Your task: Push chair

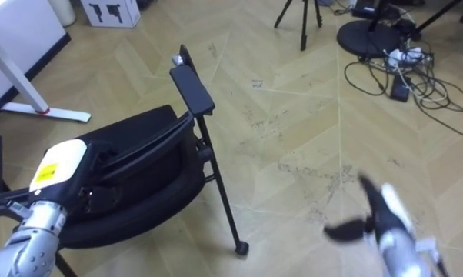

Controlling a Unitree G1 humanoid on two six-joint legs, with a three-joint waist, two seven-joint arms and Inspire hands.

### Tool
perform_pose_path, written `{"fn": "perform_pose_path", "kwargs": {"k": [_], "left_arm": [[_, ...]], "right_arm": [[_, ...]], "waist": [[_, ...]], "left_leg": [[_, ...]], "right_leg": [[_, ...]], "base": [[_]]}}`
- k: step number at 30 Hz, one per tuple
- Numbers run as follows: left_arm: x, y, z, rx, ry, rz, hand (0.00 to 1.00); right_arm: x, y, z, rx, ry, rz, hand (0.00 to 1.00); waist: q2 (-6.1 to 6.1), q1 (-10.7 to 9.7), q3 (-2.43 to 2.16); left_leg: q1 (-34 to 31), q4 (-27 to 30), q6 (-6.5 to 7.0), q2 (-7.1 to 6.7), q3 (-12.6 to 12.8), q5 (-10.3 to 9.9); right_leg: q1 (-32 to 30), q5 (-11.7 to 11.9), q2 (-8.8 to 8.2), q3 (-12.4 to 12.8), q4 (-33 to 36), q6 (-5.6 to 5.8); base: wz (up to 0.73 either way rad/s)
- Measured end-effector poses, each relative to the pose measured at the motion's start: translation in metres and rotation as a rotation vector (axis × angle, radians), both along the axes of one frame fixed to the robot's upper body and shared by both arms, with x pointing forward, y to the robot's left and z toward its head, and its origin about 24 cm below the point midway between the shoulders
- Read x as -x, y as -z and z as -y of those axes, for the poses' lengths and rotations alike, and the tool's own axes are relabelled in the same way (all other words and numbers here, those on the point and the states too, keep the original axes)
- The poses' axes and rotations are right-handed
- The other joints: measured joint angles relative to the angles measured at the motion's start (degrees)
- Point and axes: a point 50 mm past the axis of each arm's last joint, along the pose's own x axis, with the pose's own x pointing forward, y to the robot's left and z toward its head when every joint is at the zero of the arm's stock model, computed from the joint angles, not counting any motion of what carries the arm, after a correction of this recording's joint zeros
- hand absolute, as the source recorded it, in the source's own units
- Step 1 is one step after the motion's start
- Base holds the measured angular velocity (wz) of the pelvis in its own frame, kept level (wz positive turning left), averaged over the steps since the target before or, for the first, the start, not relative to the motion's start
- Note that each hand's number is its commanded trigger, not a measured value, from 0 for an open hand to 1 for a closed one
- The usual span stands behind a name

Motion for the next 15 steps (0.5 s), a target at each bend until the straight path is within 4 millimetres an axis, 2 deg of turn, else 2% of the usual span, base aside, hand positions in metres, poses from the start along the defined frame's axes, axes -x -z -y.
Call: {"fn": "perform_pose_path", "kwargs": {"k": [2,6,9,15], "left_arm": [[-0.003,-0.004,0.000,-0.010,0.014,0.007,1.00],[-0.005,-0.011,-0.001,-0.028,0.038,0.011,1.00],[-0.008,-0.014,-0.001,-0.041,0.053,0.015,1.00],[-0.009,-0.016,-0.003,-0.042,0.067,0.014,1.00]], "right_arm": [[-0.009,-0.014,-0.009,0.077,-0.074,0.053,0.00],[-0.018,-0.035,-0.025,0.124,-0.168,0.143,0.00],[-0.023,-0.044,-0.040,0.164,-0.255,0.175,0.00],[-0.031,-0.059,-0.057,0.209,-0.369,0.219,0.00]], "waist": [[-0.61,0.4,0.31],[-1.00,1.1,0.02],[-1.35,2.0,-0.01],[-1.47,2.1,-0.02]], "left_leg": [[-0.1,0.0,0.00,0.07,0.1,0.0],[-0.3,0.0,0.00,0.07,0.1,0.0],[-0.3,0.0,0.00,0.08,-0.2,0.0],[-0.4,0.0,0.00,0.05,-0.7,0.0]], "right_leg": [[0.0,0.0,-0.08,-0.2,-0.1,-0.03],[0.1,0.1,0.00,-0.7,-0.6,-0.12],[0.1,0.1,-0.09,-1.4,-0.6,-0.15],[0.2,0.1,-0.74,-3.0,-0.6,-0.16]], "base": [[0.05],[0.04],[0.00],[0.02]]}}
